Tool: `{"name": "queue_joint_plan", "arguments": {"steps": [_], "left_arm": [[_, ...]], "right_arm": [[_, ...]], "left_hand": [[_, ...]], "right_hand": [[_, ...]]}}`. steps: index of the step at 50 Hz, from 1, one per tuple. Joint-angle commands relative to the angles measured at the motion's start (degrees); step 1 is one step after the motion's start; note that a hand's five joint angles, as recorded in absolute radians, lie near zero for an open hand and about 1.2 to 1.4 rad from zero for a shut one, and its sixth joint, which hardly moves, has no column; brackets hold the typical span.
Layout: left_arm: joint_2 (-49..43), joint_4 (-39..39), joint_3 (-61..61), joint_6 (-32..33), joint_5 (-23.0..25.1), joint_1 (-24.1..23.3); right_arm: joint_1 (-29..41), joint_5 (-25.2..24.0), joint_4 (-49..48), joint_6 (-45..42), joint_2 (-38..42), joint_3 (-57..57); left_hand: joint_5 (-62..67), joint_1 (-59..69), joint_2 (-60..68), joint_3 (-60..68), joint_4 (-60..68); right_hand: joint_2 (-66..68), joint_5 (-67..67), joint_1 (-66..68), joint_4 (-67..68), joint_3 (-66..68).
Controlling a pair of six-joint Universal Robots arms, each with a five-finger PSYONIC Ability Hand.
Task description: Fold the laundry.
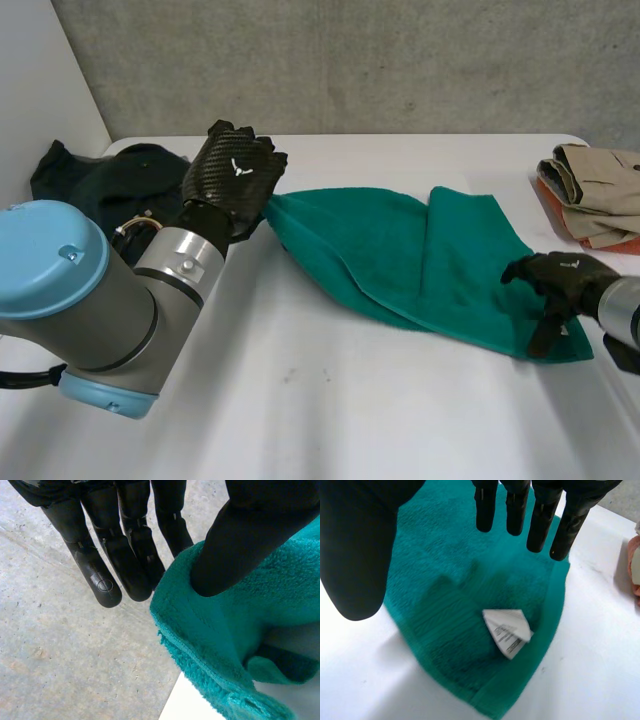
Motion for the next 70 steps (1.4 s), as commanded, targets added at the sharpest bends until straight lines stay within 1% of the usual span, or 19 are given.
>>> {"name": "queue_joint_plan", "arguments": {"steps": [1,7,11,12,15,22,26,29,31,37,41,47,53,57,61,62,65,66,70], "left_arm": [[-0.3,0.0,0.3,0.0,0.0,0.3],[-0.3,0.0,-0.3,0.0,0.0,0.5],[-0.3,-0.1,-0.8,-0.1,0.0,1.0],[-0.3,-0.1,-1.0,-0.1,0.0,1.2],[-0.3,-0.1,-1.5,0.0,-0.1,1.5],[1.1,-1.8,-3.6,0.1,-0.2,1.8],[6.4,-8.2,-5.7,0.2,-0.2,2.6],[9.3,-13.5,-7.1,0.3,-0.2,3.3],[12.4,-20.1,-8.1,0.4,-0.3,3.7],[15.7,-39.9,-9.6,-0.2,-0.1,4.2],[13.2,-45.8,-11.0,-0.2,0.1,3.7],[1.1,-41.1,-7.1,0.6,-0.5,4.0],[-9.3,-34.1,7.0,1.0,-3.7,4.5],[-13.6,-29.8,19.3,1.4,-6.8,4.8],[-15.8,-21.8,31.3,4.5,-7.0,5.9],[-15.9,-17.0,35.1,6.3,-7.0,6.6],[-15.4,-7.9,39.1,8.3,-6.9,7.8],[-15.3,-1.4,40.2,8.9,-6.9,8.1],[-14.0,11.3,40.1,7.6,-6.2,8.3]], "right_arm": [[0.7,0.5,-11.9,0.3,-2.4,10.9],[0.8,1.1,-16.9,-0.1,-0.8,11.5],[0.8,2.8,-19.3,-0.4,3.3,9.8],[0.8,3.2,-19.7,-0.4,3.7,9.5],[0.5,4.9,-21.4,-0.4,4.3,8.1],[-0.1,5.4,-21.2,-1.2,2.0,7.4],[-0.1,5.3,-17.3,-5.9,-4.8,7.1],[-0.2,5.0,-9.9,-14.0,-9.0,5.6],[-0.3,5.2,-3.5,-21.0,-11.4,3.6],[-2.3,5.4,9.2,-35.4,-13.9,1.9],[-1.7,5.8,12.2,-39.0,-12.5,3.0],[0.7,7.6,11.9,-39.5,-2.0,0.9],[7.2,14.2,9.2,-37.0,5.6,-12.4],[8.9,16.9,2.1,-33.2,7.8,-22.6],[9.1,17.1,-7.6,-29.2,8.4,-32.4],[9.1,17.1,-12.5,-27.6,8.5,-35.6],[9.3,17.1,-21.1,-25.8,8.4,-39.0],[9.8,17.1,-26.8,-24.8,8.3,-40.2],[10.8,17.3,-37.9,-24.1,7.8,-40.6]], "left_hand": [[13.1,13.7,10.5,10.8,10.3],[13.1,13.7,10.5,10.8,10.3],[13.1,13.7,10.5,10.8,10.3],[13.1,13.7,10.5,10.8,10.3],[13.1,13.7,10.5,10.8,10.3],[13.9,14.5,11.3,11.6,11.1],[13.9,14.5,11.3,11.6,11.1],[13.9,14.5,11.3,11.6,11.1],[13.9,14.5,11.3,11.6,11.1],[13.9,14.5,11.3,11.6,11.1],[13.9,14.5,11.3,11.6,11.1],[13.9,14.5,11.3,11.6,11.1],[13.9,14.5,11.3,11.6,11.1],[13.9,14.5,11.3,11.6,11.1],[13.9,14.5,11.3,11.6,11.1],[13.9,14.5,11.3,11.6,11.1],[13.9,14.5,11.3,11.6,11.1],[13.9,14.5,11.3,11.6,11.1],[13.9,14.5,11.3,11.6,11.1]], "right_hand": [[8.9,8.4,11.9,8.8,8.6],[16.3,15.8,19.3,16.2,16.0],[24.4,23.9,27.4,24.3,24.0],[30.4,29.9,33.4,30.3,30.1],[63.5,62.9,66.5,63.4,63.1],[63.6,63.0,66.6,63.5,63.2],[63.6,63.0,66.6,63.5,63.2],[63.6,63.0,66.6,63.5,63.2],[63.6,63.0,66.6,63.5,63.2],[63.6,63.0,66.6,63.5,63.2],[63.6,63.0,66.6,63.5,63.2],[63.6,63.0,66.6,63.5,63.2],[63.6,63.0,66.6,63.5,63.2],[63.6,63.0,66.6,63.5,63.2],[63.6,63.0,66.6,63.5,63.2],[63.6,63.0,66.6,63.5,63.2],[63.6,63.0,66.6,63.5,63.2],[63.6,63.0,66.6,63.5,63.2],[63.6,63.0,66.6,63.5,63.2]]}}
